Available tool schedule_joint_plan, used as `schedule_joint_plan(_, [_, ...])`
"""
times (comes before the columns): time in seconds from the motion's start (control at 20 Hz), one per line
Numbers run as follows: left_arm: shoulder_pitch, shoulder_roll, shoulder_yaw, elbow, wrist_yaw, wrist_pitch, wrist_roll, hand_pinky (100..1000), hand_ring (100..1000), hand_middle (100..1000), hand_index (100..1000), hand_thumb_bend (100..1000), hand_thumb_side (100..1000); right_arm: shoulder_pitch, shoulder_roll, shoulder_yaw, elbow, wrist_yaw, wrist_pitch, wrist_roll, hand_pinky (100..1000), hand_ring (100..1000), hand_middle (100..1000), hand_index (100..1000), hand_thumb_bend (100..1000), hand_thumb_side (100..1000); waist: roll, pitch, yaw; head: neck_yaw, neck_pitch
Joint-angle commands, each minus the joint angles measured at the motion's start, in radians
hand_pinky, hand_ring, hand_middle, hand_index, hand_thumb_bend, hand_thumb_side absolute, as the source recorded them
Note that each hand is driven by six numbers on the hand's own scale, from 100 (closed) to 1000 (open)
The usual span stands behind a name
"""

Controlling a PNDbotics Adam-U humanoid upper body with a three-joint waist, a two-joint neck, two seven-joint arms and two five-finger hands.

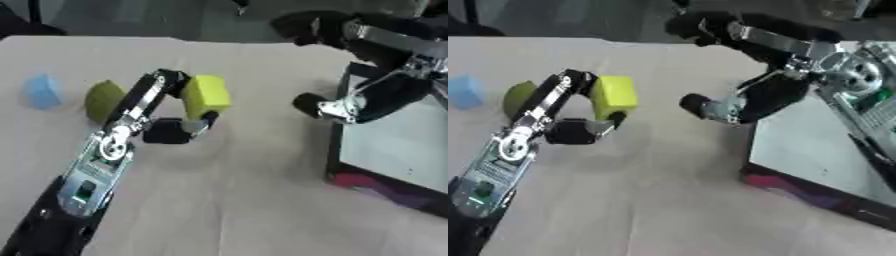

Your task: Pick up the objects with one hand, pass them to the other hand, and then place them into the box on the other side of the table.

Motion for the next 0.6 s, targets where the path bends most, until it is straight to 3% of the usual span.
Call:
schedule_joint_plan(0.05, [-0.02,-0.007,-0.008,-0.024,-0.006,-0.011,0.003,715,572,428,492,100,247,-0.035,-0.002,0.01,0.018,0.019,-0.01,0.001,964,1000,954,915,310,283,-0.016,-0.043,0.0,-0.005,0.004])
schedule_joint_plan(0.6, [-0.043,-0.054,-0.035,0.0,-0.052,-0.055,0.009,710,567,429,493,100,233,-0.083,0.053,0.059,0.143,0.098,-0.063,0.026,961,1000,952,918,332,268,-0.019,-0.045,0.011,-0.018,0.003])
